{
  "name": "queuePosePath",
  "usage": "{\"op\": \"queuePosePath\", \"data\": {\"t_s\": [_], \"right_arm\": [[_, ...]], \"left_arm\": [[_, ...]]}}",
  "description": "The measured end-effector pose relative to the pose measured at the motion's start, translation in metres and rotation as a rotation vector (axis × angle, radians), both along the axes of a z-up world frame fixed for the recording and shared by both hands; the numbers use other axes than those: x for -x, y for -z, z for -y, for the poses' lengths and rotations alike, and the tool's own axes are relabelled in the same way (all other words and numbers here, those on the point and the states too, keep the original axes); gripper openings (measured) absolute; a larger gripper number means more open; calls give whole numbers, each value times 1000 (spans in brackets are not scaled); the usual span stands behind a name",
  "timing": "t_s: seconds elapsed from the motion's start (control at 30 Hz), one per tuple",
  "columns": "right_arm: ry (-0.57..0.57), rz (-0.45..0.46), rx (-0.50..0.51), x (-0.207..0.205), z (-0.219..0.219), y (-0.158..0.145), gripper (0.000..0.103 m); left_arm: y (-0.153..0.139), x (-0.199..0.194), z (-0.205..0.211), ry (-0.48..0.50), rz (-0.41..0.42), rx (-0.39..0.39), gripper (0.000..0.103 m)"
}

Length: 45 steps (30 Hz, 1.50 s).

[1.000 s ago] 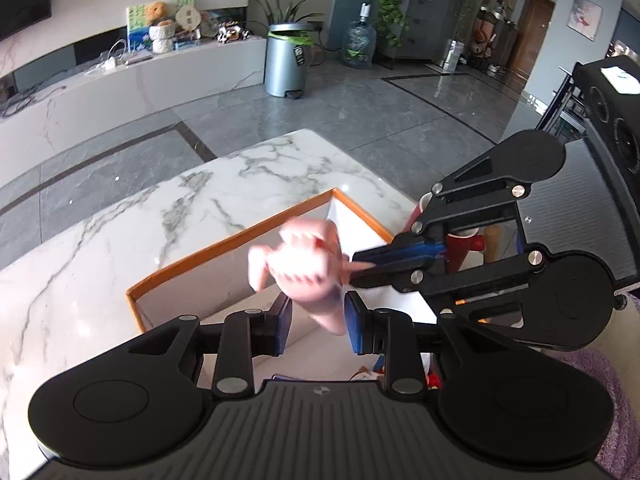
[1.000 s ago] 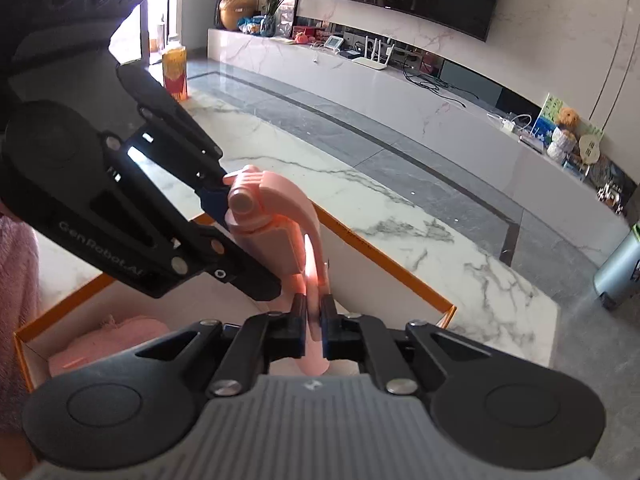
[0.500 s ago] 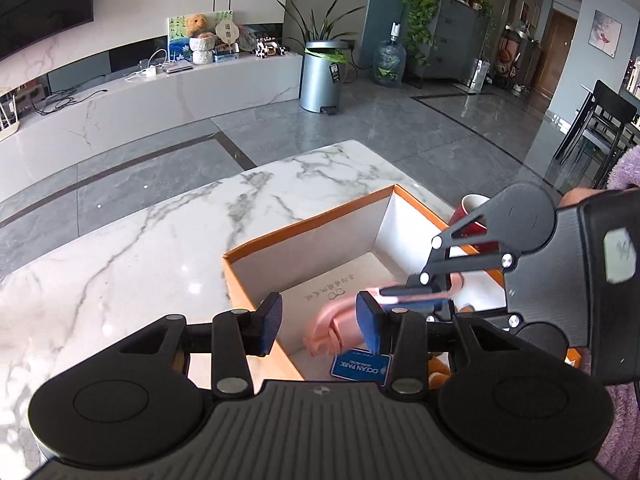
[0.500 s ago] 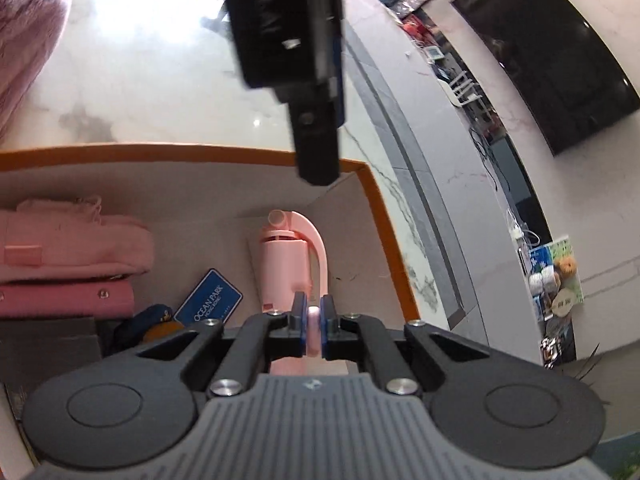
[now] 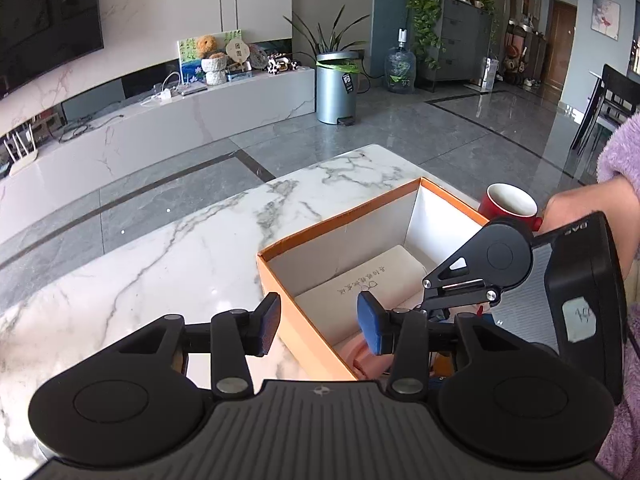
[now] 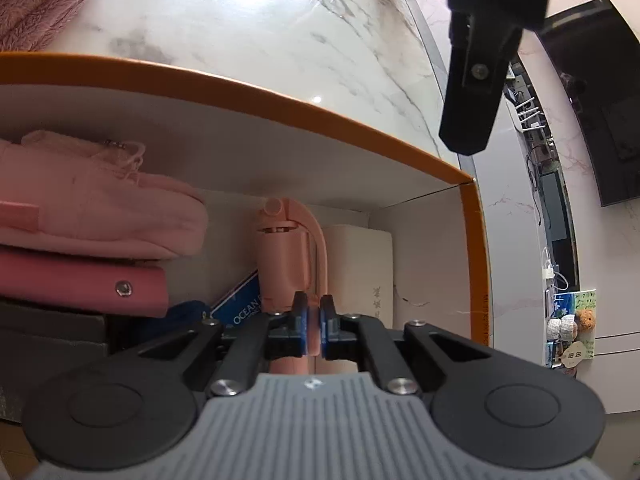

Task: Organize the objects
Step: 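Lower the pink selfie stick into the shoebox with the right tool, then open the right tool and withdraw both tools from the shoebox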

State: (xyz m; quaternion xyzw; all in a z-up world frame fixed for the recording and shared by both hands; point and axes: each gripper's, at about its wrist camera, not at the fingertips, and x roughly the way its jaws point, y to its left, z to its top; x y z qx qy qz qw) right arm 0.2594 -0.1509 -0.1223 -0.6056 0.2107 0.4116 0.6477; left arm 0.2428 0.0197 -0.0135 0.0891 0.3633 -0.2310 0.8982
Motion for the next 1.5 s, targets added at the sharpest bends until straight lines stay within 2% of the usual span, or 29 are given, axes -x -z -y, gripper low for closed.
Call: {"op": "queuePosePath", "data": {"t_s": [0.13,0.3,0.47,0.6,0.73,0.8,0.9,1.0,1.1,1.27,1.5], "right_arm": [[27,-18,-4,2,-5,2,6],[148,-123,-80,-13,-3,-9,8],[274,-213,-176,-26,10,-35,21],[378,-256,-278,-22,29,-64,21],[551,-321,-430,-21,60,-99,21],[653,-355,-520,-14,75,-118,29],[754,-391,-653,2,93,-137,32],[827,-370,-765,30,106,-154,41],[890,-312,-837,55,113,-155,42],[950,-262,-945,99,119,-145,43],[1005,-202,-1022,142,120,-114,44]], "left_arm": [[2,2,0,9,-31,-3,51],[0,11,12,42,-32,-57,51],[-5,24,24,72,-30,-110,51],[-14,40,35,93,2,-143,51],[-29,58,48,84,71,-186,62],[-38,68,56,65,119,-206,70],[-48,84,65,25,173,-216,78],[-54,97,70,-30,195,-210,84],[-55,110,70,-91,216,-170,87],[-45,130,70,-187,200,-117,88],[-24,151,72,-309,179,-118,88]]}}
